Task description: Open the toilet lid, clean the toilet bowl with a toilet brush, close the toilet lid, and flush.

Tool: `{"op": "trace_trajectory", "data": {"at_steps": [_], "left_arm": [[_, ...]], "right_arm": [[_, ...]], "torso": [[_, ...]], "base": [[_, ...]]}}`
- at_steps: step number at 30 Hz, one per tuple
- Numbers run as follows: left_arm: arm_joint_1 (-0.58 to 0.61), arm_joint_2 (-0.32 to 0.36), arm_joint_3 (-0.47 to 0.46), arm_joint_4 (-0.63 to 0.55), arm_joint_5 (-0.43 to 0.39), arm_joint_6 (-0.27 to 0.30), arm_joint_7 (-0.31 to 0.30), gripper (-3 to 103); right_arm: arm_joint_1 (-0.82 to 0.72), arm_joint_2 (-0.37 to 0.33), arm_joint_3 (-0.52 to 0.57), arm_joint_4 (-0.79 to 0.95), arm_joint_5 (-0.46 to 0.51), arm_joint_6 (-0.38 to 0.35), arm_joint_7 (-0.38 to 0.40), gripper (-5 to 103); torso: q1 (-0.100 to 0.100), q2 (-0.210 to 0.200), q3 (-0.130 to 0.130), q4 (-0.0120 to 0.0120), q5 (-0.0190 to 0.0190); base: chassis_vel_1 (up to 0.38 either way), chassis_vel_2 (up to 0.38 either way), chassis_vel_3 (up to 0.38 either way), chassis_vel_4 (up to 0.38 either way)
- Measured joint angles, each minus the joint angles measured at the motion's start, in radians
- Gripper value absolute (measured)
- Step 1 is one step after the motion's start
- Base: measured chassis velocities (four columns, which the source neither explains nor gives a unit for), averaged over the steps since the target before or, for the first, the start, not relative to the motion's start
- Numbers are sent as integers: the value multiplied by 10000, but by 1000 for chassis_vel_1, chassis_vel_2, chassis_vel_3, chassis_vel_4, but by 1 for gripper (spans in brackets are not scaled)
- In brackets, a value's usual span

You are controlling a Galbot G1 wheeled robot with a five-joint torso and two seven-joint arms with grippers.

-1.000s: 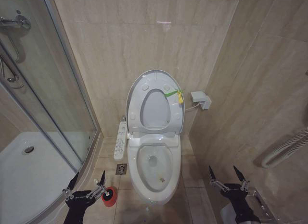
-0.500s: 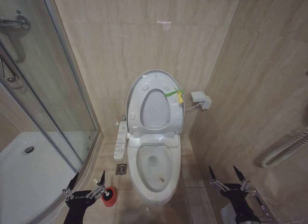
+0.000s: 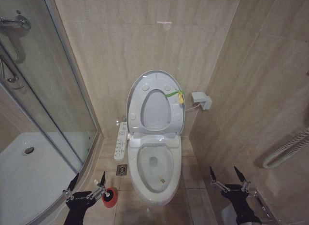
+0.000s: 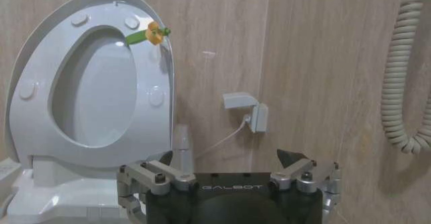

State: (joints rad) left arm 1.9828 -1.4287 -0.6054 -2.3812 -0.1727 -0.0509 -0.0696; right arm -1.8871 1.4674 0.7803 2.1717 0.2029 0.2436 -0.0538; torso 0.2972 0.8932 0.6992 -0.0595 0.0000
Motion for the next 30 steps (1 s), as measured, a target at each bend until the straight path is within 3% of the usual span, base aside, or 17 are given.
{"op": "trace_trajectory", "data": {"at_steps": [13,16,23,28,29,30], "left_arm": [[-115,-16,-29,94,-14,40,55,100],[-625,-117,-189,565,-103,274,320,100],[-3052,-592,-967,2790,-552,1417,1610,101],[-3559,-691,-1124,3245,-649,1654,1876,101],[-3583,-697,-1134,3271,-656,1668,1894,84],[-3585,-699,-1134,3276,-658,1672,1898,84]], "right_arm": [[0,0,1,0,0,0,0,100],[0,0,1,0,0,0,0,100],[0,-1,1,0,0,1,-1,100],[0,-1,1,0,0,1,0,100],[0,0,1,-1,1,1,-1,100],[0,-1,1,0,0,1,-1,100]], "torso": [[0,0,0,1,1],[-1,0,0,1,1],[0,0,1,1,-1],[1,-1,1,-1,-2],[1,-1,1,-1,2],[1,0,1,1,-1]], "base": [[0,0,0,0],[0,0,0,0],[0,0,0,0],[0,0,0,0],[0,0,0,0],[0,0,0,0]]}}
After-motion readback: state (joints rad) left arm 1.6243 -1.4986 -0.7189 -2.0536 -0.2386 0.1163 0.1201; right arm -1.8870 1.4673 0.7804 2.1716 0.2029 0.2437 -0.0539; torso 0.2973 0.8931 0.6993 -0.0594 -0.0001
